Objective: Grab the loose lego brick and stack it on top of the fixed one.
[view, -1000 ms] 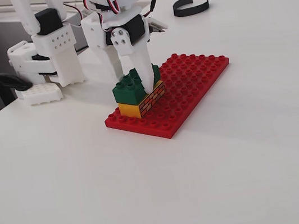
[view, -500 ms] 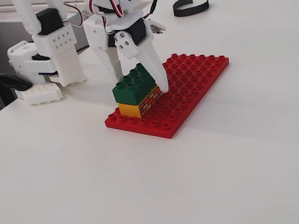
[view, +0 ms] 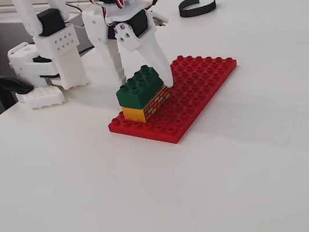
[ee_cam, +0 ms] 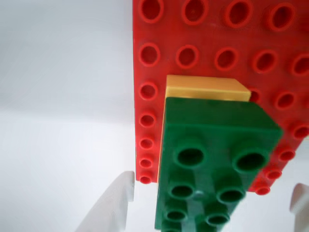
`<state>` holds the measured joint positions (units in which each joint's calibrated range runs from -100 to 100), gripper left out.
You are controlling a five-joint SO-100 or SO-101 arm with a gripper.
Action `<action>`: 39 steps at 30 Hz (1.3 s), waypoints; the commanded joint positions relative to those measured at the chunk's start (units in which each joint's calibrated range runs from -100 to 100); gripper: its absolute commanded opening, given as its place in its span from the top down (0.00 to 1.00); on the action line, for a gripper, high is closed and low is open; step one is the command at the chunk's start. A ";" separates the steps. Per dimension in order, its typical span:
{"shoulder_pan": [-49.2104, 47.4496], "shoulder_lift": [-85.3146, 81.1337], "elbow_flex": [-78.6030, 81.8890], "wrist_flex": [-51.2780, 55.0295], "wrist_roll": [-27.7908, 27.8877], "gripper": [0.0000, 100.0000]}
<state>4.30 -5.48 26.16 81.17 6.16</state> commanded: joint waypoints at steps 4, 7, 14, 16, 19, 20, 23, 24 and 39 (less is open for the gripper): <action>-0.22 -1.30 -12.86 9.63 -0.25 0.67; -0.30 -3.33 -19.55 14.75 -0.25 0.77; -0.52 -25.00 -20.19 15.18 -0.99 0.99; -1.26 -34.07 -17.11 13.62 -0.99 0.99; -3.41 -48.04 -10.05 10.15 -0.83 0.99; -4.45 -52.61 -7.43 8.59 -0.93 0.99; -7.34 -66.50 2.62 2.09 -0.93 0.99; -7.57 -70.81 6.33 -0.26 -0.93 0.99; -4.82 -93.59 54.56 -10.06 -0.93 0.99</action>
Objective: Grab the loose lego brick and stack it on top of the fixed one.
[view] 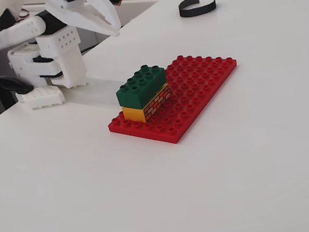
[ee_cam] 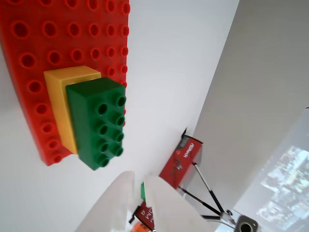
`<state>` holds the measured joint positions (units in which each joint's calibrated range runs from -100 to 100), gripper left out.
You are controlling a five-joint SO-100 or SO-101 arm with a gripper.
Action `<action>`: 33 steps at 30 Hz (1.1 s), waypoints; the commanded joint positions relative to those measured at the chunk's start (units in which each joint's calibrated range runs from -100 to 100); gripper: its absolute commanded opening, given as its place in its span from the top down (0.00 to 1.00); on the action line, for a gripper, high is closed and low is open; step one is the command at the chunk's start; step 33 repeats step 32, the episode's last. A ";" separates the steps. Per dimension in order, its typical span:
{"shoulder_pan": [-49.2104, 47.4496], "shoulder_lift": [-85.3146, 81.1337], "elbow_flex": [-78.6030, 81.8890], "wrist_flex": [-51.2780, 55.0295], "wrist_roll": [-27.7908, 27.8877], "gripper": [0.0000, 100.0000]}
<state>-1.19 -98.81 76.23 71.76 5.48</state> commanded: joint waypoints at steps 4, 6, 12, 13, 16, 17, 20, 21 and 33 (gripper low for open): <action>0.89 -0.43 10.29 0.31 -1.20 0.99; 0.96 -0.43 11.83 2.05 -3.08 0.99; 0.82 -0.51 12.37 4.04 -4.18 0.99; 0.89 -0.51 12.46 4.39 -4.18 0.99; 0.89 -0.34 13.64 3.78 -4.44 0.99; 0.89 -0.34 14.90 3.61 -4.39 0.99; 0.89 -0.43 16.62 3.09 -4.49 0.99; 0.89 -0.43 16.62 3.09 -4.44 0.99; 0.89 -0.51 16.53 3.09 -4.23 0.99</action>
